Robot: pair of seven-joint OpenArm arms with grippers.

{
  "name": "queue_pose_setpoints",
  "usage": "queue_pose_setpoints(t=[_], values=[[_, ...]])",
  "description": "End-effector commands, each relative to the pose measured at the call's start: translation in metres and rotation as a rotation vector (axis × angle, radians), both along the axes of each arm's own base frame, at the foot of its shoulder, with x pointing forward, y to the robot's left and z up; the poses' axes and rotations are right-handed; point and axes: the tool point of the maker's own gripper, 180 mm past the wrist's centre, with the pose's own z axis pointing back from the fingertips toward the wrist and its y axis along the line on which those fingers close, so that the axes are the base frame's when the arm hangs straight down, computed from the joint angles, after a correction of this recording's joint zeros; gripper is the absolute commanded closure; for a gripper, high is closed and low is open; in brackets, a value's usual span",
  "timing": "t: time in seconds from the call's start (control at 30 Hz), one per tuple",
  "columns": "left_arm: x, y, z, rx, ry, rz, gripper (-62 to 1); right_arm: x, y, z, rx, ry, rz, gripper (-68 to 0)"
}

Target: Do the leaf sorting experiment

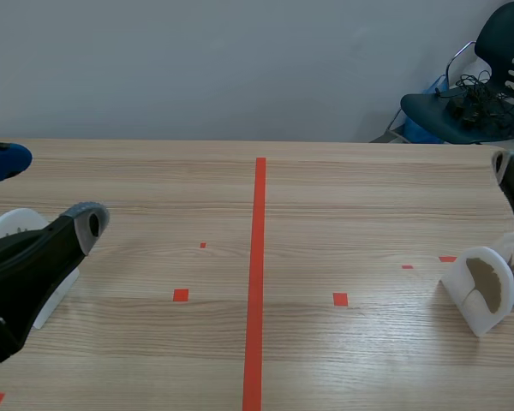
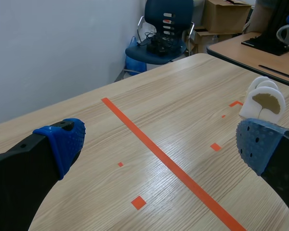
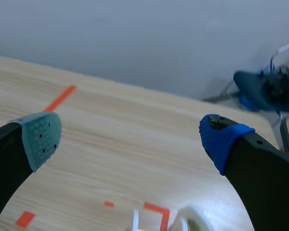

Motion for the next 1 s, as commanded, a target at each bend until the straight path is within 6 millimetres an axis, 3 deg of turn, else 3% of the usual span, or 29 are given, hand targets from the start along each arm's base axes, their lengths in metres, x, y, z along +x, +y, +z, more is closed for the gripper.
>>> queue_pose_setpoints(t=[0.0, 0.1, 0.2, 0.6, 0.8, 0.97], values=[[0.0, -0.002, 0.006, -0.026, -0.02, -0.002, -62.3, -0.002, 0.012, 0.008, -0.014, -0.003, 0.05, -65.5], [0.0, -0.002, 0.006, -0.026, -0.019, -0.002, -62.3, -0.009, 0.033, 0.027, -0.037, -0.015, 0.125, -67.9], [0.0, -0.002, 0.006, -0.026, -0.019, -0.002, -62.3, -0.018, 0.052, 0.033, -0.081, 0.007, 0.187, -67.9], [0.0, -0.002, 0.006, -0.026, -0.019, -0.003, -62.3, -0.033, 0.071, 0.014, -0.071, 0.122, 0.239, -67.9], [0.0, -0.002, 0.006, -0.026, -0.019, -0.003, -62.3, -0.042, 0.113, -0.024, -0.05, 0.215, 0.354, -67.9], [0.0, -0.002, 0.006, -0.026, -0.019, -0.003, -62.3, -0.037, 0.15, -0.06, -0.054, 0.243, 0.435, -67.9]])
